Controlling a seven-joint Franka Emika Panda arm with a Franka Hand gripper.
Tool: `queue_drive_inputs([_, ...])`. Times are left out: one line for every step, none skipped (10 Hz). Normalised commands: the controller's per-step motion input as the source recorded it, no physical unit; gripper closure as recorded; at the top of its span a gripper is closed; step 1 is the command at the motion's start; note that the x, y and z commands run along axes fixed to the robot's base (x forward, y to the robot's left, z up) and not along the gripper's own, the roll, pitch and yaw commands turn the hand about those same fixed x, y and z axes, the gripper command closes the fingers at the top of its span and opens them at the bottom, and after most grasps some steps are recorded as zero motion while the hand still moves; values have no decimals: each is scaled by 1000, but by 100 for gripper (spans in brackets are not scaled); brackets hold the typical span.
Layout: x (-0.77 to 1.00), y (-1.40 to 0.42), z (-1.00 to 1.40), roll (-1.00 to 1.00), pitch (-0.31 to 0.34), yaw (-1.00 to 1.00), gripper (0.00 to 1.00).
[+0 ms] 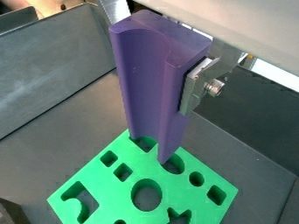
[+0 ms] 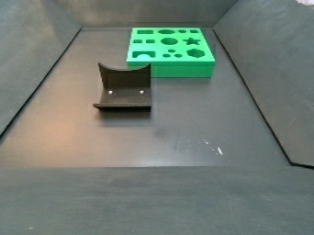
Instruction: Insert the arch object.
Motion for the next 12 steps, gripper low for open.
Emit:
queue_drive_inputs([303, 329, -343, 193, 0, 257, 100])
queue_drive_inputs([523, 377, -406, 269, 49, 331, 100])
queue_drive_inputs([551, 469, -534, 250, 27, 251, 100])
queue_drive_inputs([549, 571, -703, 176, 24, 211, 100])
queue_drive_inputs([463, 597, -691, 143, 4, 226, 100])
queue_drive_inputs([517, 591, -600, 97, 63, 191, 100])
queue_drive_inputs([520, 531, -517, 49, 100, 151, 100])
queue_drive_inputs([411, 469, -454, 0, 124, 0, 100])
queue_drive_inputs([303, 491, -400, 0, 107, 0, 100])
queue_drive_inputs([320, 463, -337, 0, 120, 0, 100])
queue_drive_inputs([374, 380, -323, 0, 127, -34, 100])
queue_drive_inputs([374, 320, -340, 0, 109, -60, 100])
